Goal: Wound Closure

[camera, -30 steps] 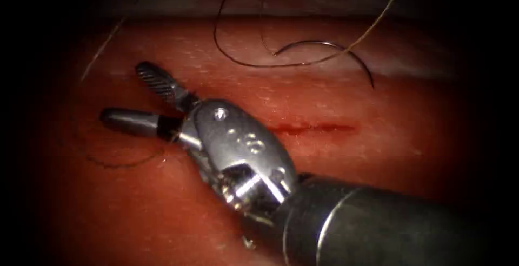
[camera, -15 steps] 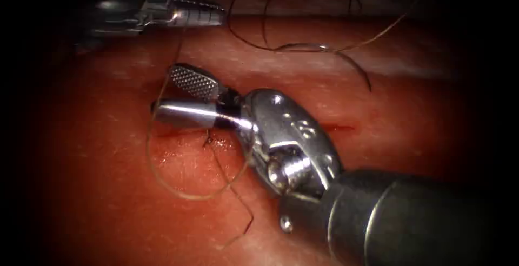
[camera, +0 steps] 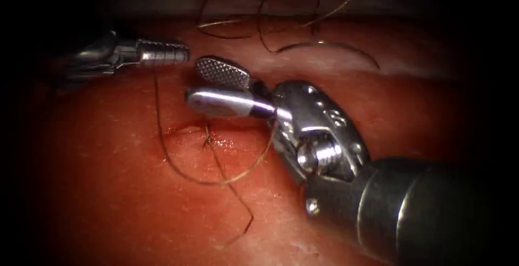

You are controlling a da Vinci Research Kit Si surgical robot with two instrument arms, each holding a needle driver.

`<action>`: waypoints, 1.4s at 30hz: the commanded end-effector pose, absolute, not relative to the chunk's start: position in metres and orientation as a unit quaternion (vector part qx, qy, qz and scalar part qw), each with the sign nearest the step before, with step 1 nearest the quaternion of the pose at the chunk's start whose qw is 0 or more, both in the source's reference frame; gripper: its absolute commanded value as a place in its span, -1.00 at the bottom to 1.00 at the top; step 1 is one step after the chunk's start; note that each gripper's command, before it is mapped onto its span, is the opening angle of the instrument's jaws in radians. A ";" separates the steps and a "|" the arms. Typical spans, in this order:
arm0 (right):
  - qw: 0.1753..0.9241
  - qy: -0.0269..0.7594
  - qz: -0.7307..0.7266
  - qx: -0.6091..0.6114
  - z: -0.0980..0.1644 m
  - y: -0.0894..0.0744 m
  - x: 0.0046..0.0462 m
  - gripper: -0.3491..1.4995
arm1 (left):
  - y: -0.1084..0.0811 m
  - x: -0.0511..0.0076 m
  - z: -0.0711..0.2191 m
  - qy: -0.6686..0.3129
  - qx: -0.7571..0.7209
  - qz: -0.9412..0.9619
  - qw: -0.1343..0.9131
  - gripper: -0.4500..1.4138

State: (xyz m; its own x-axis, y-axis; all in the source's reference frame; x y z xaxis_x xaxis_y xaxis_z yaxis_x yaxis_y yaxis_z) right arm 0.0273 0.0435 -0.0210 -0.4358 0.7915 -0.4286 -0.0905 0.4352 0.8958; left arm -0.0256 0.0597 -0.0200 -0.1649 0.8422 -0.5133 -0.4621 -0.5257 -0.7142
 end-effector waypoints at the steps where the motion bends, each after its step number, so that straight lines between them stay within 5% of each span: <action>1: 0.464 0.709 0.463 0.260 -0.021 0.044 0.0279 -0.22 | 0.060 -0.0261 -0.019 -0.200 -0.471 0.736 0.443 -0.89; 14: 0.457 0.707 0.376 0.386 -0.020 0.044 0.0283 -0.22 | 0.063 -0.0284 -0.012 -0.183 -0.465 0.729 0.467 -0.89; 42: 0.500 0.697 0.409 0.311 -0.020 0.044 0.0310 -0.18 | 0.063 -0.0341 -0.013 -0.194 -0.479 0.695 0.500 -0.89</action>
State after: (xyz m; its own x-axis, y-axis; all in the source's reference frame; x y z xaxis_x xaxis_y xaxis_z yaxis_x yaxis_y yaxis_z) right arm 0.0303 0.0436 -0.0209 -0.3009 0.8451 -0.4419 0.0311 0.4718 0.8812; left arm -0.0340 0.0628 -0.0122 -0.0440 0.8818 -0.4696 -0.5076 -0.4245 -0.7498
